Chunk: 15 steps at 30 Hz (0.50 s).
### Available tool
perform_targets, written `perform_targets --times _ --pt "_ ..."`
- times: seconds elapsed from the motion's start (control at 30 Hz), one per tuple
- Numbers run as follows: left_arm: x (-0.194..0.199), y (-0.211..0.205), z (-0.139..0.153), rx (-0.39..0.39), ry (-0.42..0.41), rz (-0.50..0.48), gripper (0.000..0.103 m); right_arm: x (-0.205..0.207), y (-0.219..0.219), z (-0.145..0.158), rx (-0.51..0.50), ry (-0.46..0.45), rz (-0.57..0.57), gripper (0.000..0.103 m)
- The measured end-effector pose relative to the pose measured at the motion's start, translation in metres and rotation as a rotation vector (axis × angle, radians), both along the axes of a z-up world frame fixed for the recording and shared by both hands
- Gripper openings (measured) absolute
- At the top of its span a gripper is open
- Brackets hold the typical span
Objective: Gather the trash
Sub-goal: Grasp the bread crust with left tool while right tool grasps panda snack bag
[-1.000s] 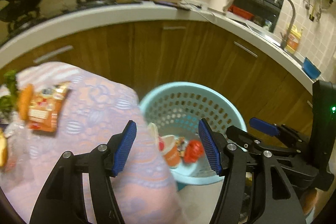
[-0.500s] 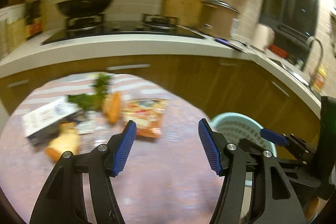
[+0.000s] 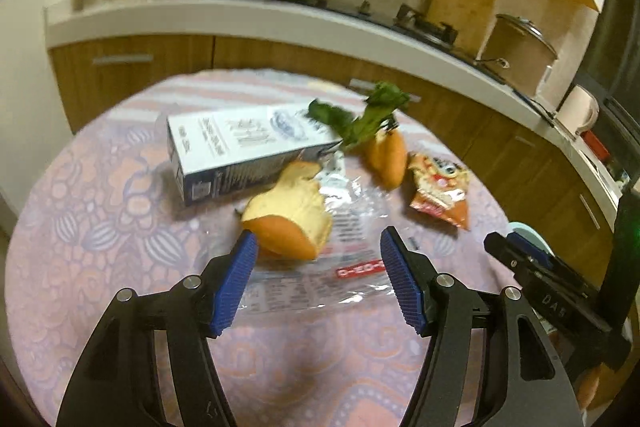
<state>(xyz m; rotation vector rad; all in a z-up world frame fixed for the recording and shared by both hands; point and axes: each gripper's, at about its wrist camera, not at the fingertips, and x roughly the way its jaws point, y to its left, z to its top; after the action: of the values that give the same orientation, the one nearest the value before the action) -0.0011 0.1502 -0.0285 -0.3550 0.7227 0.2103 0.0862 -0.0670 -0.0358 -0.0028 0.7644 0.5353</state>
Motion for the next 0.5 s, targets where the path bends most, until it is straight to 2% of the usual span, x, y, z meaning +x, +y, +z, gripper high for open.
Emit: perform_targets --times 0.1,0.33,0.5 --pt "0.01 0.002 -0.01 0.0 0.04 0.006 0.062 -0.001 0.0 0.0 0.0 -0.011 0.013 0.047" --pt "0.032 0.003 -0.029 0.018 0.114 0.026 0.062 0.011 -0.008 -0.007 0.047 0.053 0.011 0.047" --pt "0.038 0.0 -0.036 0.074 0.136 0.027 0.062 0.01 -0.005 -0.008 0.036 0.055 0.029 0.047"
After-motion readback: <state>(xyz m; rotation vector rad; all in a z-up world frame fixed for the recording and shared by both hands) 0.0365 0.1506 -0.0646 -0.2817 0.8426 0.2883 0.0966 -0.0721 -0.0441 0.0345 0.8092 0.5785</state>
